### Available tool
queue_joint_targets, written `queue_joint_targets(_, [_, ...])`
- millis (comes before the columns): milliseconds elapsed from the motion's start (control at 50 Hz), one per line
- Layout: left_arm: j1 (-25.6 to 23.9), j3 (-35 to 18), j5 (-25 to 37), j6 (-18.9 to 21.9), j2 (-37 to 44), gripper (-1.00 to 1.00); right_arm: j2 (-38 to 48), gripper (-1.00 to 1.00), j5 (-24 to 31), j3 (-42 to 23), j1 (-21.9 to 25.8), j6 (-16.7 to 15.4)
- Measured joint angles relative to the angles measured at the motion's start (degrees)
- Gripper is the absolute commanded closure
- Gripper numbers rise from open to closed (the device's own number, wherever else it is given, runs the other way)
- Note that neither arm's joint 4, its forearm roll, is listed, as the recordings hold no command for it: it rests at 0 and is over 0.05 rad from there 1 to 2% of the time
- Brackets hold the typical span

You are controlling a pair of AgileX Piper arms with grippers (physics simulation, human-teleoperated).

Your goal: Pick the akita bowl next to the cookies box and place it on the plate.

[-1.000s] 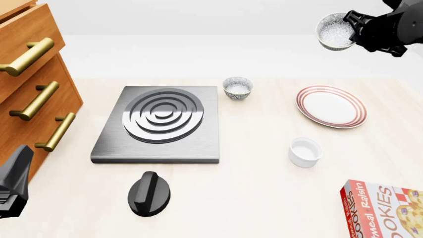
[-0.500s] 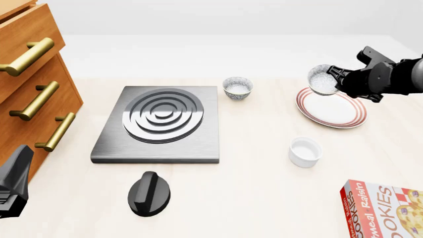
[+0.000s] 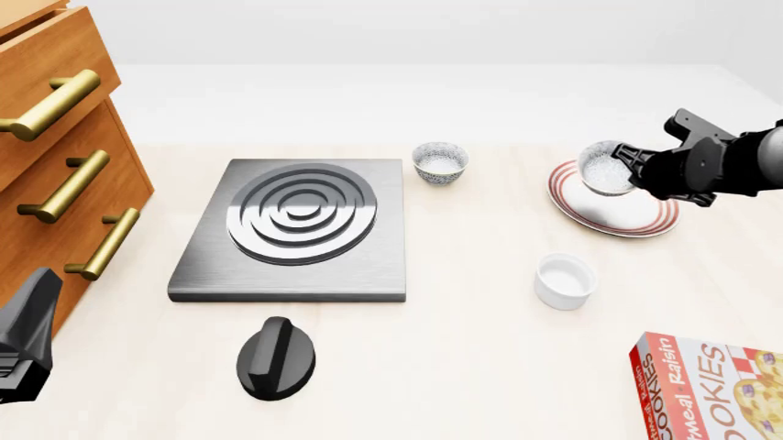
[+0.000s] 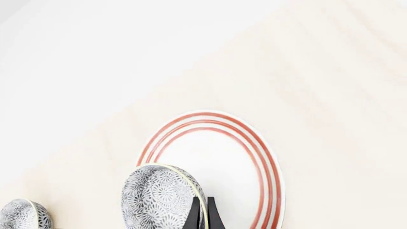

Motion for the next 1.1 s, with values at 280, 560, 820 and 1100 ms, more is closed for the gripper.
queue_joint_targets(280, [0.0,0.0,0.0,0.0,0.0,-1.0,3.0,1.0,-1.3,-0.4,-1.1,-1.6])
queue_joint_targets(560, [0.0,0.0,0.0,0.0,0.0,-1.0,1.0,-1.0,-2.1,0.2,-0.2,-0.9])
queue_joint_targets(820, [0.0,0.0,0.0,0.0,0.0,-1.0,-14.5,-1.0,0.6,4.0,0.3,1.8])
queue_joint_targets(1100, [0.0,0.0,0.0,0.0,0.0,-1.0,-46.8,-1.0,9.5,12.2,-0.3,3.8])
